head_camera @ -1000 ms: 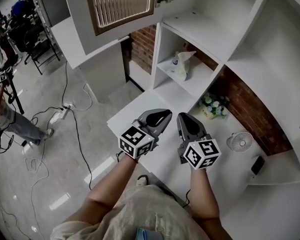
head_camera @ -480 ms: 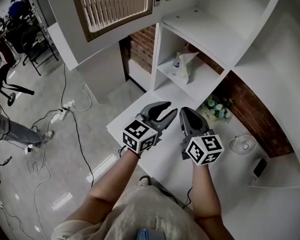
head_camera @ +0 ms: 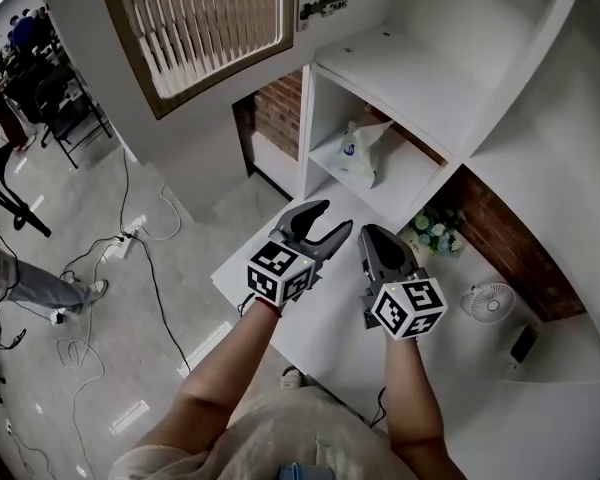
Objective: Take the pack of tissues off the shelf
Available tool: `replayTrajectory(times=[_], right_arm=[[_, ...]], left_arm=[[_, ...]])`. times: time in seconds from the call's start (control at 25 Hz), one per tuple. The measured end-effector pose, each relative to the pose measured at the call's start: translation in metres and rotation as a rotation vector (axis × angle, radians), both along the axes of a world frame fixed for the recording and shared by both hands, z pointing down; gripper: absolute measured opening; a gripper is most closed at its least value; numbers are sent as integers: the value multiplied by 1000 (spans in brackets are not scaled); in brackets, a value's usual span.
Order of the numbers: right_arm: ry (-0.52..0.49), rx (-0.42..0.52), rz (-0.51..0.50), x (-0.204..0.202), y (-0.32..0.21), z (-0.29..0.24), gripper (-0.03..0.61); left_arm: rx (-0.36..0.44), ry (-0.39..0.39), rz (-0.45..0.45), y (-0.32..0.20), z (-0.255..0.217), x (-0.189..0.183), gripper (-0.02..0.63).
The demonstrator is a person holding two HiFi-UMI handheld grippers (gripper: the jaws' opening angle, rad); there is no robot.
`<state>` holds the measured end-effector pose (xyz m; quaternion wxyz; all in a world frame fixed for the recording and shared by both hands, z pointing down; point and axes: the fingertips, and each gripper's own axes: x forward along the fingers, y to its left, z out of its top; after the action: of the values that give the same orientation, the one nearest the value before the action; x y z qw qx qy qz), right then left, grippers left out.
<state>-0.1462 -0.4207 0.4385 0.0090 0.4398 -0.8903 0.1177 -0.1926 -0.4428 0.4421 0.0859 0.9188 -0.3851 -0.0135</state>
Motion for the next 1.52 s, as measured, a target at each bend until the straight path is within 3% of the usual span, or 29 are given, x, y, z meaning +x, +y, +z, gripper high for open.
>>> replayTrajectory(times=[0.92,1.52], right_arm=[[18,-24,36,5,-26,9,49],[28,-32,67,19,-21,11,48]], left_arm=[[-33,-89,-66,-109,17,-12,258],[-28,-238,-42,-131,36,15,254]])
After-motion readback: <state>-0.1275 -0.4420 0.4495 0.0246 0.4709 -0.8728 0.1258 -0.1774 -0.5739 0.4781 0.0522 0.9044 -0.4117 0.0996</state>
